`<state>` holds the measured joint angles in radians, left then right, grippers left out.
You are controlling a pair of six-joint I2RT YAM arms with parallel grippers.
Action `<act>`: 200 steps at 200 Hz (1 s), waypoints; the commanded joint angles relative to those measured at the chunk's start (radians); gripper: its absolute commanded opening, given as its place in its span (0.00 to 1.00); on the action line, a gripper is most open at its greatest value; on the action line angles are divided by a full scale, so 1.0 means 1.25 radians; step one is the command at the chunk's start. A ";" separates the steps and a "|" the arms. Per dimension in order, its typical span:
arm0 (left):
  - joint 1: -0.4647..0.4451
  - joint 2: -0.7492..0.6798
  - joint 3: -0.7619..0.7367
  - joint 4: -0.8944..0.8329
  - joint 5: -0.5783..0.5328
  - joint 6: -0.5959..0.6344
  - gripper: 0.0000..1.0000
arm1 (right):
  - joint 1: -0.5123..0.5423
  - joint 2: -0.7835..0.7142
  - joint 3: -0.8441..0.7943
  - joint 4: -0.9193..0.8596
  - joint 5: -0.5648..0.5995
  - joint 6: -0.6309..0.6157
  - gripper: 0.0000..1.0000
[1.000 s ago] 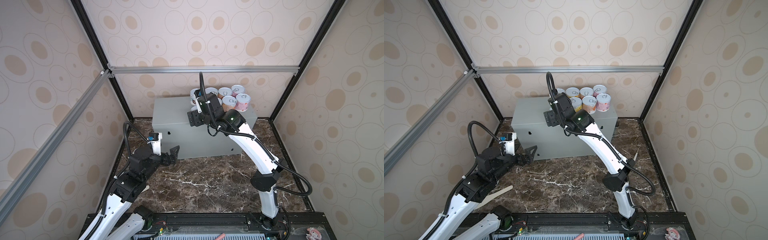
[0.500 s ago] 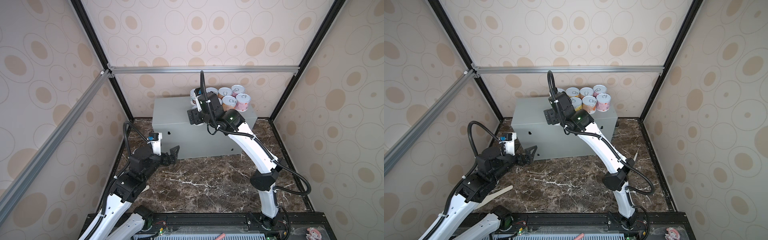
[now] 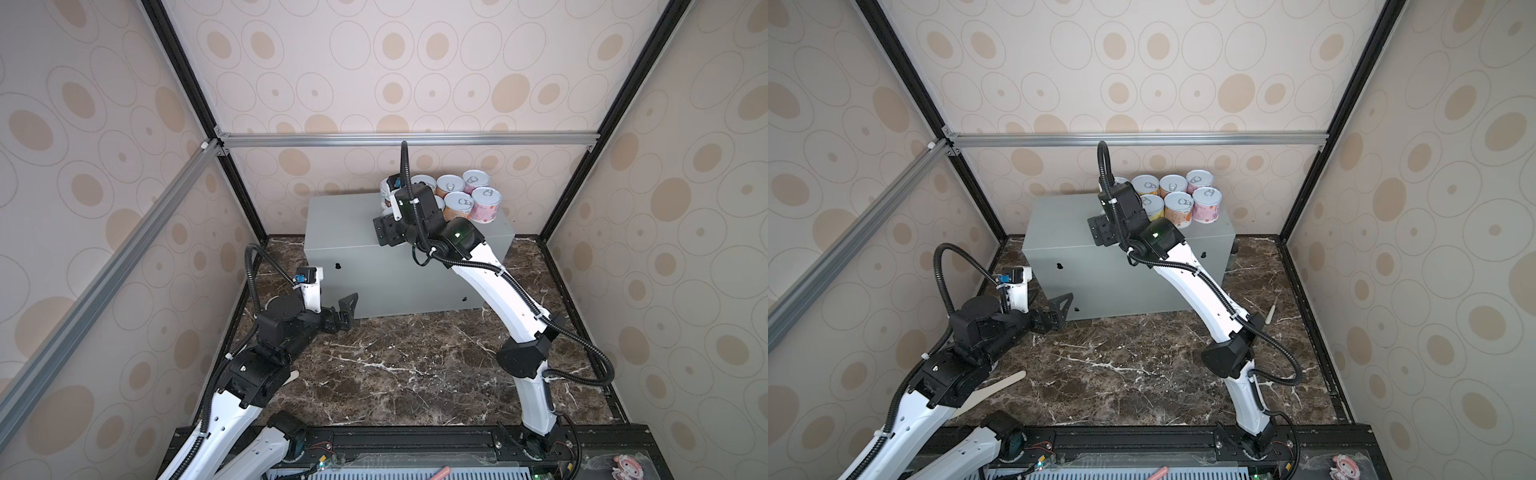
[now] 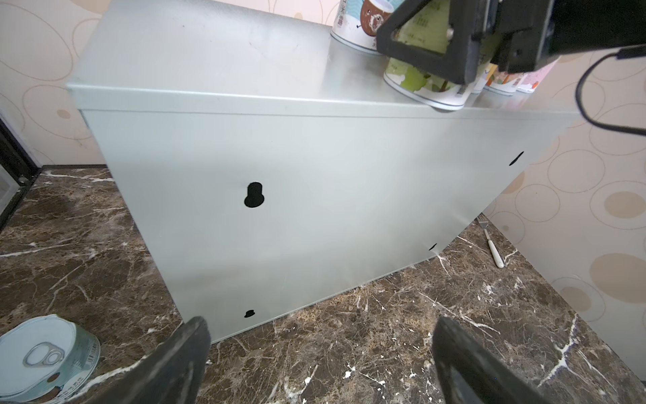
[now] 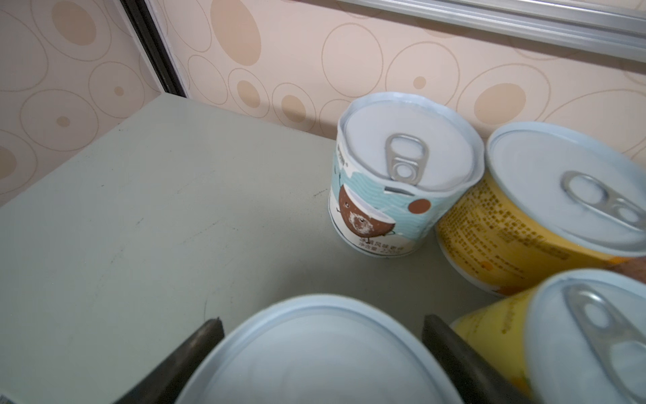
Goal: Place and organize the canned foods onto the counter
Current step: 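Lower the green-labelled can onto the cabinet top in front of the group, then open and raise the right gripper while the left arm rises toward the cabinet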
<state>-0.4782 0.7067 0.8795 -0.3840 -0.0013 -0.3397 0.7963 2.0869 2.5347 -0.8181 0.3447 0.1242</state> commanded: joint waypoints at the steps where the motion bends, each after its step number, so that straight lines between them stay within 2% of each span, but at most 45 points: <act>1: 0.004 -0.006 0.044 -0.007 -0.001 0.003 0.99 | -0.002 -0.031 -0.023 0.027 -0.013 -0.012 0.91; 36: 0.004 0.032 0.094 -0.024 -0.001 0.030 0.99 | -0.001 -0.093 -0.076 0.064 -0.032 -0.011 0.94; 93: 0.004 0.104 0.188 -0.047 0.028 0.061 0.98 | -0.001 -0.158 -0.079 0.052 -0.053 -0.007 0.95; 134: 0.002 0.174 0.266 -0.070 0.061 0.077 0.90 | 0.000 -0.232 -0.113 0.043 -0.055 0.002 0.96; 161: -0.002 0.208 0.308 -0.075 0.060 0.082 0.84 | -0.001 -0.311 -0.184 0.048 -0.049 0.012 0.95; 200: -0.017 0.254 0.357 -0.076 0.048 0.077 0.76 | 0.000 -0.460 -0.409 0.091 -0.028 0.028 0.92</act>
<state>-0.4858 1.0004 1.2621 -0.4656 0.0597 -0.2600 0.7963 1.6039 2.1494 -0.7479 0.2874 0.1417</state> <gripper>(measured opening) 0.769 0.929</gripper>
